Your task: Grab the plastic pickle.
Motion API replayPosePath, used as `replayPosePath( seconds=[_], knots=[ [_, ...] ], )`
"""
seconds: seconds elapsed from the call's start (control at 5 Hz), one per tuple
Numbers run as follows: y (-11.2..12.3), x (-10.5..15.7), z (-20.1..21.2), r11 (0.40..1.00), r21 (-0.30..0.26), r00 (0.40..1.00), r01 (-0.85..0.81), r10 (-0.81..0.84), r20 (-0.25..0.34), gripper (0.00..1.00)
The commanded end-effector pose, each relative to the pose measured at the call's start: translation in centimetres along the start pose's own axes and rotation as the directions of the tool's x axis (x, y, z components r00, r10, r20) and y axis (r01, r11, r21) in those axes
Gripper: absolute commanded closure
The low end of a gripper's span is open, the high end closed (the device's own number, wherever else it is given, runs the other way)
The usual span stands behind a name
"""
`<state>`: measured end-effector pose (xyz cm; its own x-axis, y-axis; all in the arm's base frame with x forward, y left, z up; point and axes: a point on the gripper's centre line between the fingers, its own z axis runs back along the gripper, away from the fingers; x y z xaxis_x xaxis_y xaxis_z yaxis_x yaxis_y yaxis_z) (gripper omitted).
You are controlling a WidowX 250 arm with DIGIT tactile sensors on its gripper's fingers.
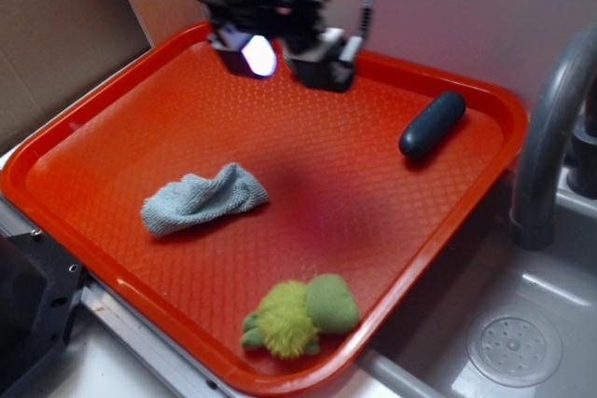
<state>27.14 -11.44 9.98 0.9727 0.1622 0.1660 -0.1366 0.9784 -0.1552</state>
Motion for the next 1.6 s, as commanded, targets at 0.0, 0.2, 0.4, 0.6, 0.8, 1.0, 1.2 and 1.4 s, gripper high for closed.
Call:
replayPosePath(
  seconds=[0.0, 0.2, 0.4, 0.6, 0.8, 1.0, 1.2, 1.4],
  knots=[
    [-4.8, 1.6, -2.9, 0.992, 0.1, 0.991, -0.076, 0.064, 0.117, 0.0],
    [-5.8, 1.4, -3.3, 1.0, 0.03, 0.995, 0.0, -0.003, 0.103, 0.0],
    [-6.3, 2.9, -5.4, 0.996, 0.069, 0.992, 0.053, -0.061, 0.112, 0.0],
    [-6.1, 4.8, -7.8, 0.992, 0.074, 0.993, 0.098, -0.102, 0.059, 0.0],
    [-5.8, 5.5, -9.1, 0.989, 0.126, 0.996, 0.079, -0.084, 0.032, 1.0],
    [-5.2, 5.2, -8.1, 0.99, 0.129, 0.997, 0.062, -0.067, 0.036, 1.0],
    [-3.9, 4.0, -4.1, 0.993, 0.081, 0.994, 0.086, -0.091, 0.054, 1.0],
    [-1.5, 1.5, 1.4, 0.994, 0.056, 0.993, 0.097, -0.1, 0.058, 1.0]
  ],
)
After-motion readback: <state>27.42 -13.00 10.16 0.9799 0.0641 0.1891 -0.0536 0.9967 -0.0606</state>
